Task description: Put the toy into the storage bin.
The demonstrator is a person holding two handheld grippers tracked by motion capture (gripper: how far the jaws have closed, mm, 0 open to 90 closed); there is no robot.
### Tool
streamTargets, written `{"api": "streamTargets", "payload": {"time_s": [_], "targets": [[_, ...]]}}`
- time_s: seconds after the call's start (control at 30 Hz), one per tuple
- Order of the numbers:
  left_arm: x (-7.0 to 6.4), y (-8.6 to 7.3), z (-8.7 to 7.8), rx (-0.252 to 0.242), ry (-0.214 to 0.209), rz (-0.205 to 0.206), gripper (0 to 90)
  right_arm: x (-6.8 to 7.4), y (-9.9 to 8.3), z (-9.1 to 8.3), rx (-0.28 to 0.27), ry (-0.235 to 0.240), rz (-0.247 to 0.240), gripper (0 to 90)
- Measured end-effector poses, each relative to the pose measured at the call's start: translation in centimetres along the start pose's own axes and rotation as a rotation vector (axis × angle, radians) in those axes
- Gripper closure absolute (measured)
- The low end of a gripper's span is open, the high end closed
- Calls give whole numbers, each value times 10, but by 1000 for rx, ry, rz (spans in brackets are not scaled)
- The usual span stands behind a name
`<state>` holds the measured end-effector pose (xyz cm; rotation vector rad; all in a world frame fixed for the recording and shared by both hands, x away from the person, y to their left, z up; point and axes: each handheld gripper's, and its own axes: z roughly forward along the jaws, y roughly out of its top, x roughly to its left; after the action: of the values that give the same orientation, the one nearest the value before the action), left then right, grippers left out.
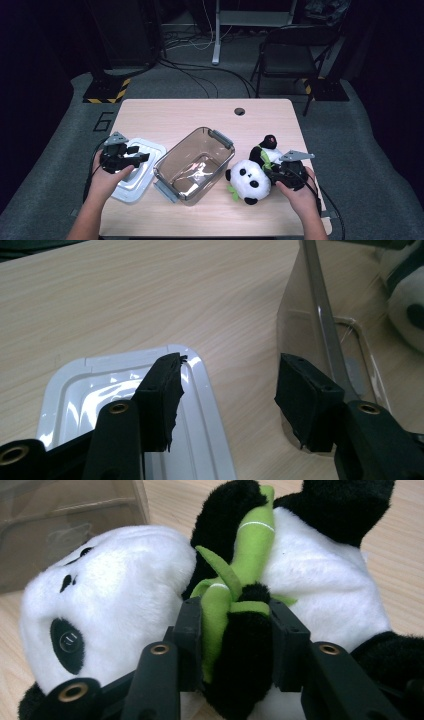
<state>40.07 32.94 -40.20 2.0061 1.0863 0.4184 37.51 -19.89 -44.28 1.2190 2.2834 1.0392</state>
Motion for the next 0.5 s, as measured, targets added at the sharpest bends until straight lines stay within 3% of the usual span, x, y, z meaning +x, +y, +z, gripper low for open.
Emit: {"api": "streamTargets", "payload": {"time_s": [0.2, 0.37, 0.5], "targets": [[-6, 4, 2, -17, -42, 8, 436, 1, 3, -4, -9, 13, 36, 683], [-9, 6, 4, -7, -45, 21, 436, 2, 5, -6, -10, 13, 45, 687], [-9, 9, -1, -31, -62, 17, 436, 6, 8, -9, -8, 3, 51, 687]]}}
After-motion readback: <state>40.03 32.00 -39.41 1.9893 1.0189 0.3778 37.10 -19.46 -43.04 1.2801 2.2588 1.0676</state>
